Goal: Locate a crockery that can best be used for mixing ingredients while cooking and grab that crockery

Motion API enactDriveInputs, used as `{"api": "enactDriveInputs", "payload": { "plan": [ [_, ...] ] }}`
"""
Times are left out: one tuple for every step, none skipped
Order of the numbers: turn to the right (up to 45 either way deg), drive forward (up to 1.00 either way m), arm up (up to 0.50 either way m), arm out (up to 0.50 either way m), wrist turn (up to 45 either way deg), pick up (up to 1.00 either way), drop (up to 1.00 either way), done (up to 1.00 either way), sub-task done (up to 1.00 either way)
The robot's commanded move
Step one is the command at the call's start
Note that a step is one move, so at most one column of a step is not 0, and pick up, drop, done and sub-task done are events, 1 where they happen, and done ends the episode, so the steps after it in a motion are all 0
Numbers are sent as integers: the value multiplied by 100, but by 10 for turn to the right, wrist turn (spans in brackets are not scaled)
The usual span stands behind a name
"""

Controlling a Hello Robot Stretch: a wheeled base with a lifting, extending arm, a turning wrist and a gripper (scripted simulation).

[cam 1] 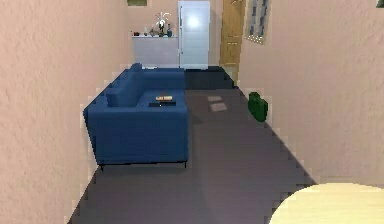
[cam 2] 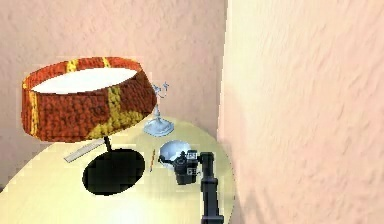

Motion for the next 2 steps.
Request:
{"api": "enactDriveInputs", "payload": {
  "plan": [
    [0, 0, 10, 0, 0, 0, 0, 0, 0],
    [0, 0, 0, 0, 0, 0, 0, 100, 0]
  ]
}}
